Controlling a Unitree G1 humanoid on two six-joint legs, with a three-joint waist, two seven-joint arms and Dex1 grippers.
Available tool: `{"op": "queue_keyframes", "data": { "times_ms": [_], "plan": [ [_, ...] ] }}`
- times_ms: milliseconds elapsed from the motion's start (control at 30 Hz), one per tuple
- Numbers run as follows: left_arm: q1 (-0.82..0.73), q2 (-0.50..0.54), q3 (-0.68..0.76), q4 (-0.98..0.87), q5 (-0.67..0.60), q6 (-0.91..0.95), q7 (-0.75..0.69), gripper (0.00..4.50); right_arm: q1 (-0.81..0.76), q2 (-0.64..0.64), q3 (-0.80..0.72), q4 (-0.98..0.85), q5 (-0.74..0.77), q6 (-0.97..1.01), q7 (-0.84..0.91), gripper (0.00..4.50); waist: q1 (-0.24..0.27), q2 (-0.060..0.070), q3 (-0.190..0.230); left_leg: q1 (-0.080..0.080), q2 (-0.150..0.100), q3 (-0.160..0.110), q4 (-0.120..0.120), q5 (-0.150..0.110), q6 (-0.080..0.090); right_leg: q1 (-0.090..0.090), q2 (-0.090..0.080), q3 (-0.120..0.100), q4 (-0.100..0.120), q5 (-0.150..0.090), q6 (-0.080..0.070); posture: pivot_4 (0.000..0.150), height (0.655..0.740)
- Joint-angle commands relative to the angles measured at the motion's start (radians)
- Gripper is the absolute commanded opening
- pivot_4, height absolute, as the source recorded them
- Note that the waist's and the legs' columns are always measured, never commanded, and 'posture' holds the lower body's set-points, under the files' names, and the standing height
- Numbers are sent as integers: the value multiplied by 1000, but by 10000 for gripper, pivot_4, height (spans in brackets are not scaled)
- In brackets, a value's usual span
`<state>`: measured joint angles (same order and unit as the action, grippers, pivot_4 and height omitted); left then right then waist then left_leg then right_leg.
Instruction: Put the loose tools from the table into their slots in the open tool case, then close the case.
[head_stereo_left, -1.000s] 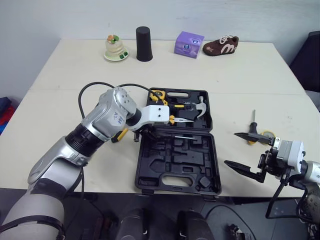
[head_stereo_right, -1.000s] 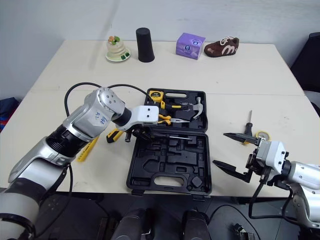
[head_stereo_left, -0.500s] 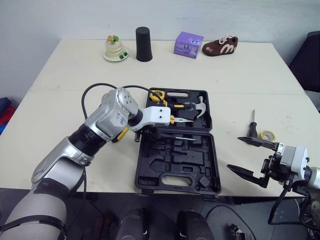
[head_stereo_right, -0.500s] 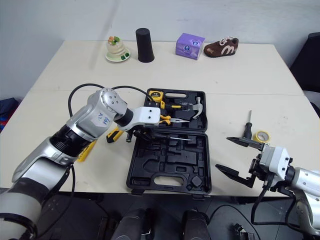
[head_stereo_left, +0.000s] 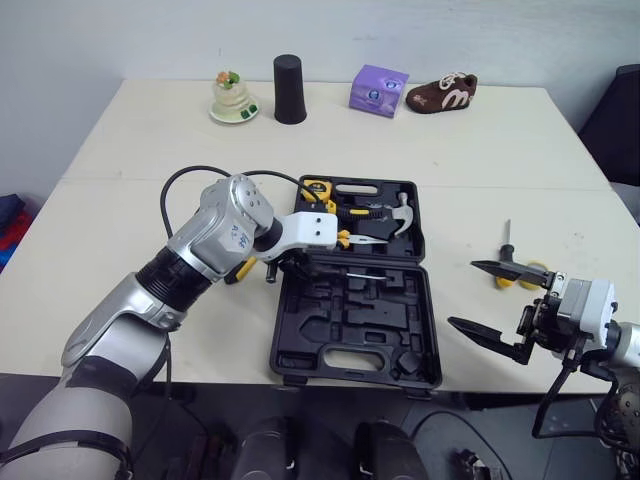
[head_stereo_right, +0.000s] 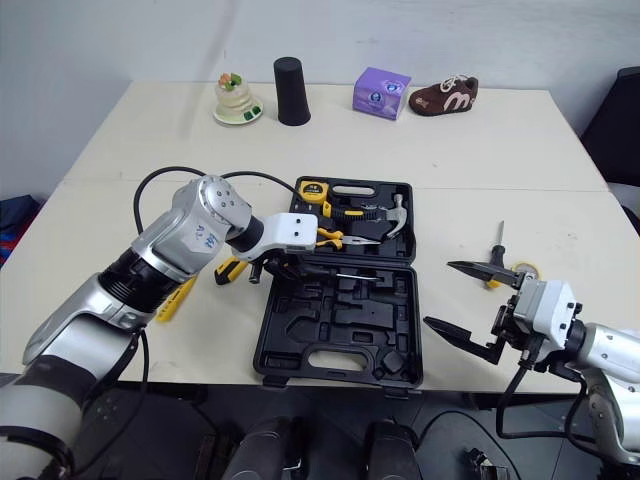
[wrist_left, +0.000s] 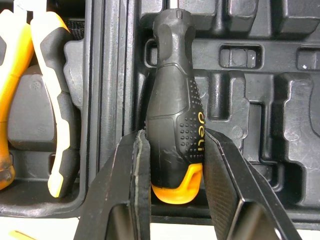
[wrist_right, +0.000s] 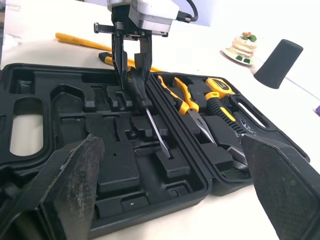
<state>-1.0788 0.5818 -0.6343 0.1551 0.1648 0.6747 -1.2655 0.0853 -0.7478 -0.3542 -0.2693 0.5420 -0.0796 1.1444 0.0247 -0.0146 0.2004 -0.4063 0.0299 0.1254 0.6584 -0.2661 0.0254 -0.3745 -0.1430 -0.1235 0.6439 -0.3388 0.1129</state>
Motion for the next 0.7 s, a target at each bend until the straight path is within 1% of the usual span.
{"op": "queue_keyframes", "data": {
  "times_ms": [33,67,100,200,367,500,533,567,600,633,667,700],
  "plan": [
    [-12,-7,36,-7,11,-39,20,23553,-9,-9,-5,-30,22,9,-2,45000,1,0,0,0,0,0,0,0,0,0,0,0,0,0,0,1500,7400],
    [-12,-9,40,-8,8,-45,19,26491,-10,-8,-5,-27,22,10,0,45000,1,0,0,0,0,0,1,0,0,0,0,0,0,0,0,1500,7400],
    [-14,-12,50,-17,0,-39,16,31457,-10,-7,-5,-24,21,8,3,45000,1,0,0,0,0,0,1,0,0,0,0,0,0,0,0,1500,7400],
    [-25,-6,73,-68,-25,-27,-16,44179,-11,-1,-9,-19,29,11,6,45000,-1,0,0,0,0,0,1,0,1,0,0,0,0,0,0,1500,7400],
    [-36,-5,118,-114,-53,2,-22,44179,-14,-3,-8,-12,30,13,13,45000,-1,0,0,-1,0,0,1,0,1,0,0,-1,0,0,0,1500,7400],
    [35,-64,290,-96,-187,-90,42,44179,-18,-2,-2,-21,27,20,4,45000,-2,0,0,0,0,0,1,0,1,0,0,0,1,0,0,1500,7400],
    [55,-57,305,-106,-213,-85,22,44179,-19,0,-3,-22,26,20,1,45000,-2,0,0,0,0,0,1,0,1,0,0,0,0,0,0,1500,7400],
    [69,-49,312,-115,-228,-79,3,38819,-20,1,-3,-23,26,20,-2,45000,-2,0,0,0,0,0,1,-1,1,0,-1,0,1,0,0,1500,7400],
    [107,-43,344,-108,-240,-131,20,35999,-19,3,-5,-27,23,22,-10,45000,-2,0,0,0,0,-1,1,-1,1,0,-1,-1,1,0,0,1500,7400],
    [146,-51,386,-99,-261,-191,46,30837,-18,5,-7,-30,22,24,-18,45000,-3,0,0,0,0,-1,1,-1,1,0,-1,-1,1,0,0,1500,7400],
    [172,-59,416,-90,-275,-238,69,28365,-16,5,-8,-33,21,26,-23,45000,-5,0,0,0,0,0,1,-1,1,0,-1,-1,1,0,0,1500,7400],
    [205,-85,466,-73,-318,-241,94,24600,-16,7,-7,-33,19,26,-29,45000,-6,0,0,0,0,0,1,-1,1,0,-1,-1,1,0,0,1500,7400]
  ]
}}
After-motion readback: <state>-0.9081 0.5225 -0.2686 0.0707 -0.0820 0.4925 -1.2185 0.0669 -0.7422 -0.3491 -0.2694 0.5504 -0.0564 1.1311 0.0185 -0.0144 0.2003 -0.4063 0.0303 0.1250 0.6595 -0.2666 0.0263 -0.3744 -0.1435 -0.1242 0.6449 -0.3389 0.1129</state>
